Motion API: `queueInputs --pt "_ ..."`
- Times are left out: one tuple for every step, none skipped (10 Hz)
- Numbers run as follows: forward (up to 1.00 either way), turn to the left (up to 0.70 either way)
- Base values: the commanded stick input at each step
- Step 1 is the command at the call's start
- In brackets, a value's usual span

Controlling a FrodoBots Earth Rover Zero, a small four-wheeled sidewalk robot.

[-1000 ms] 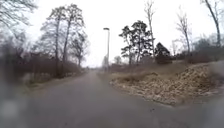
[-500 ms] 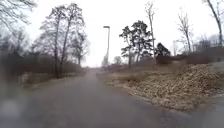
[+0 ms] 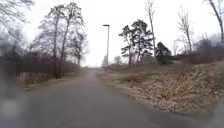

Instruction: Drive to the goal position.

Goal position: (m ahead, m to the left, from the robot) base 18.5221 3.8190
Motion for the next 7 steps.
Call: queueInputs --pt "0.70 0.00" --pt "0.70 0.00" --pt "0.70 0.00" --pt "0.70 0.00" --pt "0.70 0.00" --pt "0.70 0.00" --pt "0.70 0.00"
